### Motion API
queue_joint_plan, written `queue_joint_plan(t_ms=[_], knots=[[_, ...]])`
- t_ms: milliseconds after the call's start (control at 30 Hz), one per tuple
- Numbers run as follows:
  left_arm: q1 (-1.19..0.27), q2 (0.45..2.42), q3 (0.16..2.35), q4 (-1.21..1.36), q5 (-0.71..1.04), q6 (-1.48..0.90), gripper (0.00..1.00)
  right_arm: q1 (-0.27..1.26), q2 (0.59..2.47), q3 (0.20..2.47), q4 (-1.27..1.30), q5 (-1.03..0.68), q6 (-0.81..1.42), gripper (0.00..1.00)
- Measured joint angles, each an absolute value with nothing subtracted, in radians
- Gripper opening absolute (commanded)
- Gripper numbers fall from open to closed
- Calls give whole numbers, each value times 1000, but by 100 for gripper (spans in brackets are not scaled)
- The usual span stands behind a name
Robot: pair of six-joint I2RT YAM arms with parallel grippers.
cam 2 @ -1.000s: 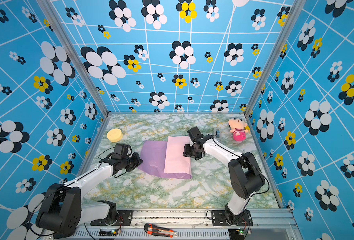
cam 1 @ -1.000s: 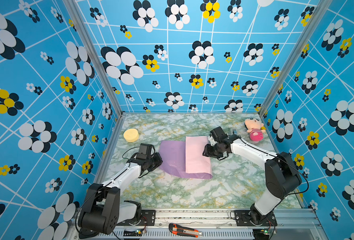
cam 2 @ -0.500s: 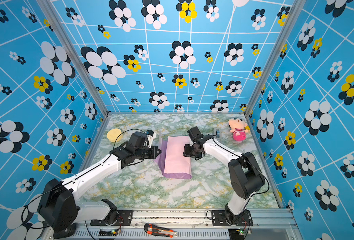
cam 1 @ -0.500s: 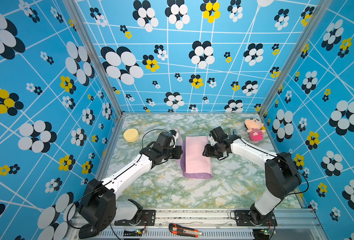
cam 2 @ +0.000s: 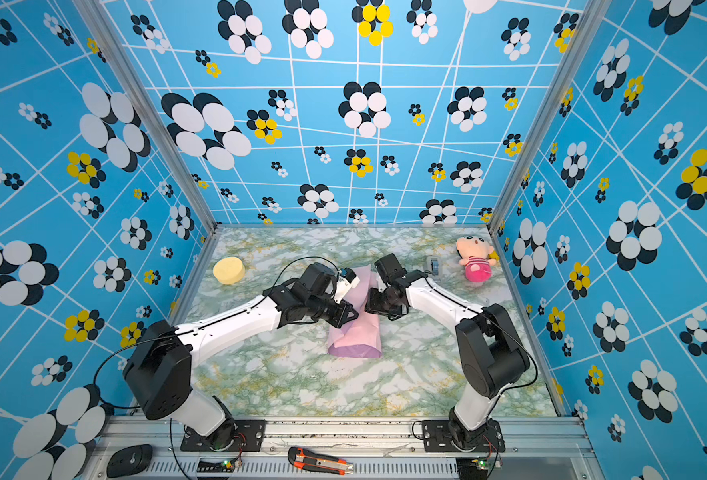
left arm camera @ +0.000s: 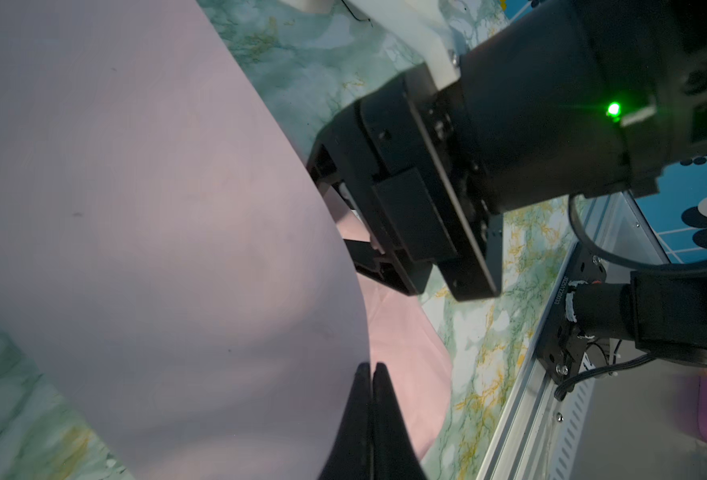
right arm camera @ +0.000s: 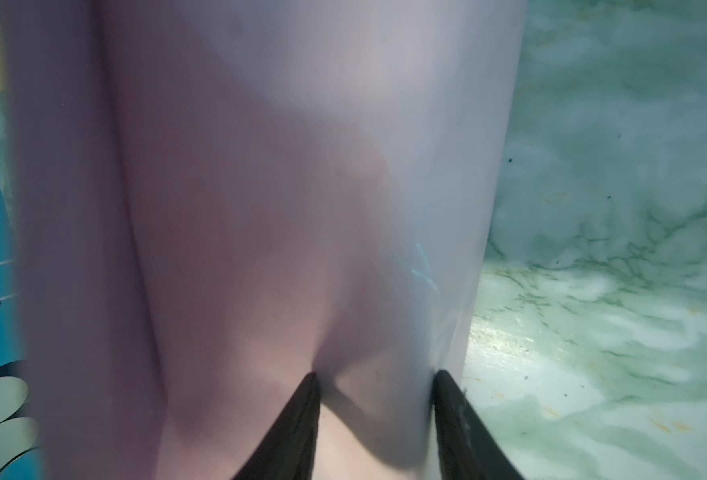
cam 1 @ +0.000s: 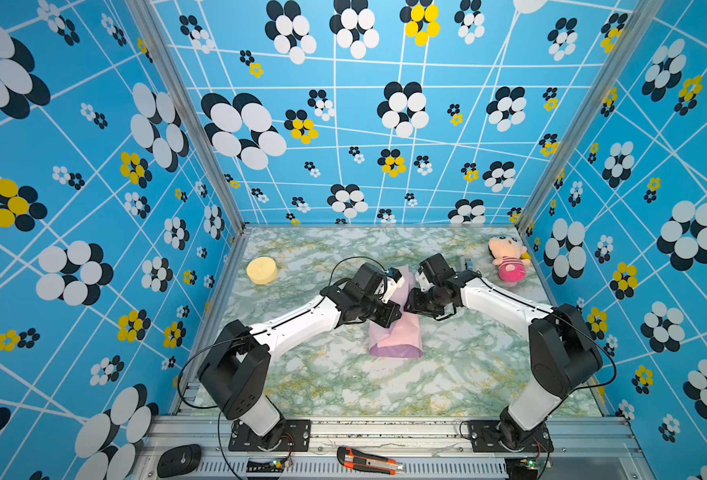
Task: Wrap the gift box in paper
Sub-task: 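Fold the paper over the box with the left gripper toward the right gripper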
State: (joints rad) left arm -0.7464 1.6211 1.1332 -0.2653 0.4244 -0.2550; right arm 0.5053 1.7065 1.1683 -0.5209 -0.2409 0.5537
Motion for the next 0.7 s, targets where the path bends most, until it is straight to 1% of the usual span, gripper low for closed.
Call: queue_joint_plan(t_ms=[100, 200, 267, 567, 700], knots=[[-748, 1655, 1134, -257, 435, -242, 0, 498, 1700, 1151, -496, -259, 566, 46], [-748, 1676, 1134, -254, 438, -239, 0, 490, 1688, 1130, -480, -274, 578, 54], [-748, 1686, 1134, -253, 438, -238, 0, 483, 1675, 1116, -477, -284, 585, 57], [-748, 1727, 1134, -232, 438, -238, 0, 381, 1485, 1051, -402, -388, 629, 65], [-748, 1728, 1134, -232, 438, -238, 0, 379, 1540, 1095, -399, -418, 633, 66]])
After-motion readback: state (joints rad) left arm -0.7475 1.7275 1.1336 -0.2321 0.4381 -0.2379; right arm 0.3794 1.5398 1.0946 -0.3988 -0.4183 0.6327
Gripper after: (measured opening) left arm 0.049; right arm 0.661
